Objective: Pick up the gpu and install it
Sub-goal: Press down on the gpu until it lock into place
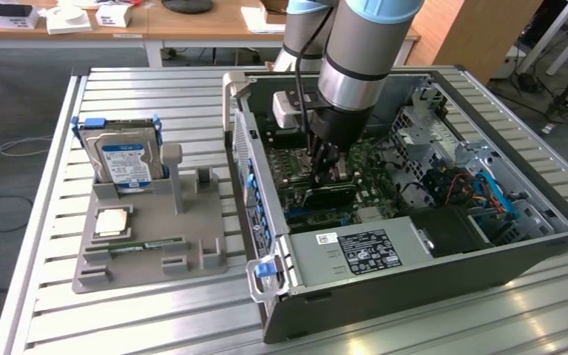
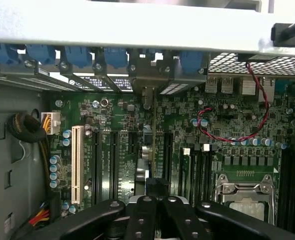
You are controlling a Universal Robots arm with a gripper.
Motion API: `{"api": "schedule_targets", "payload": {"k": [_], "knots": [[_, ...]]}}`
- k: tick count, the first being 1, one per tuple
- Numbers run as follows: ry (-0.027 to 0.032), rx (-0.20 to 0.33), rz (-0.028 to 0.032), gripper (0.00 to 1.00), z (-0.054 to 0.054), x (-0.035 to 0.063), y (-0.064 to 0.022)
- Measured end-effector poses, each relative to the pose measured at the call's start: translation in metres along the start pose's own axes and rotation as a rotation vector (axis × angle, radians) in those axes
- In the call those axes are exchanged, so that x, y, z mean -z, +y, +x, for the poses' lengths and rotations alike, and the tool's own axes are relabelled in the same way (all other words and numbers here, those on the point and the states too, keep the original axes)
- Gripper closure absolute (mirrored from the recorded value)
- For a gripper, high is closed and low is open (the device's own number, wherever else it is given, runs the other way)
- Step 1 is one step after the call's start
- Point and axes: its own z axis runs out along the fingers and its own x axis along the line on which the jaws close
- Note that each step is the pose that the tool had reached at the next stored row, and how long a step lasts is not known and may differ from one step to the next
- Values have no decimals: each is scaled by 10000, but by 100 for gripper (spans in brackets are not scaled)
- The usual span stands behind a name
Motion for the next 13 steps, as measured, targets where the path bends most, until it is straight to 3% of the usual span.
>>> {"api": "schedule_targets", "payload": {"k": [13], "knots": [[-5,0,3,89,0,-11,0]]}}
